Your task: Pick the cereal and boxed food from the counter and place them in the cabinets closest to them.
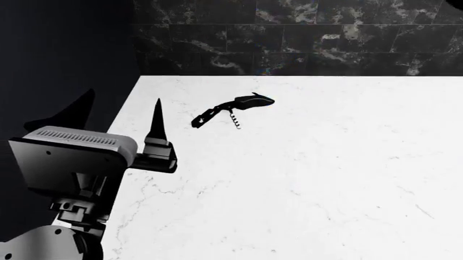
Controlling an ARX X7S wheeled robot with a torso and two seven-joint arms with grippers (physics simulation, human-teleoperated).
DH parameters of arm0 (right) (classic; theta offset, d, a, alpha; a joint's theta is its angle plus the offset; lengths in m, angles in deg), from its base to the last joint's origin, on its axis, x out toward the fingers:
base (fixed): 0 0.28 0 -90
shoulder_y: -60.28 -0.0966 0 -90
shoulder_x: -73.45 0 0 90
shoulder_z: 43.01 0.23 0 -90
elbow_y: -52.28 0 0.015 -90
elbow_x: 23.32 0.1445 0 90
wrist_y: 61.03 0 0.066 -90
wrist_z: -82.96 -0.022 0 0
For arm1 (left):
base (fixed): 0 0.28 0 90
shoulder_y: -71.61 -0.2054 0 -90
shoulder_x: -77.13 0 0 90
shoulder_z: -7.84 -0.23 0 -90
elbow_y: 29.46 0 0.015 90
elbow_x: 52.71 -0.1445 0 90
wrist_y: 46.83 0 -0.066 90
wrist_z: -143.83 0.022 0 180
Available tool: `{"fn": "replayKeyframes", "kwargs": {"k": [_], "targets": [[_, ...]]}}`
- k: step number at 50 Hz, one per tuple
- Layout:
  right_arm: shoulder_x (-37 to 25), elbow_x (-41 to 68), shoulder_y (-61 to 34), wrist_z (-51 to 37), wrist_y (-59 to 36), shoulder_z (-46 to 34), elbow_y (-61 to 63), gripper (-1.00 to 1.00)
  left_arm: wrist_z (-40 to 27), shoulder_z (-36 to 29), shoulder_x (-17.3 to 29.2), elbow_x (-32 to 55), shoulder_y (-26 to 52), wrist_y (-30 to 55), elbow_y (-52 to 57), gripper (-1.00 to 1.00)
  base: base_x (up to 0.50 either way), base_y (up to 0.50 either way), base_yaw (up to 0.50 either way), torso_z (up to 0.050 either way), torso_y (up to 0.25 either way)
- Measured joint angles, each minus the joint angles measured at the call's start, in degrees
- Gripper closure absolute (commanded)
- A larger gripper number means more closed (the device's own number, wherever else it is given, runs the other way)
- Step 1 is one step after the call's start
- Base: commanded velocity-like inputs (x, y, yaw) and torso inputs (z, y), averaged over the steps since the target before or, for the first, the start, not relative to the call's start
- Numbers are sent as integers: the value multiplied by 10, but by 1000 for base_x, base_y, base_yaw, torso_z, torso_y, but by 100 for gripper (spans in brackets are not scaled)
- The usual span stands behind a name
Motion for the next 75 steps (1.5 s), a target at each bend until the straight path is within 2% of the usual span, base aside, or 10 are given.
{"fn": "replayKeyframes", "kwargs": {"k": [15,26,36,37,60,75], "targets": [[57,-90,-26,87,39,-60,-177,100,-1,1,2,-1,-2,0,1,-100,0,0,0,0,0],[139,-157,-45,160,117,-106,-396,100,-1,1,2,-2,-3,1,1,-100,0,0,0,1,1],[169,-173,-65,176,167,-157,-463,100,-3,2,3,-3,-8,-2,3,-100,24,8,13,4,0],[171,-175,-66,178,170,-160,-466,-100,-3,2,3,-4,-9,-2,3,-100,23,10,15,0,0],[190,-220,-76,189,231,-175,-522,-100,-3,1,2,-3,-8,0,5,-100,18,8,13,3,0],[199,-156,-61,227,262,-130,-564,-100,-3,2,2,-4,-11,0,6,-100,3,2,3,1,0]]}}
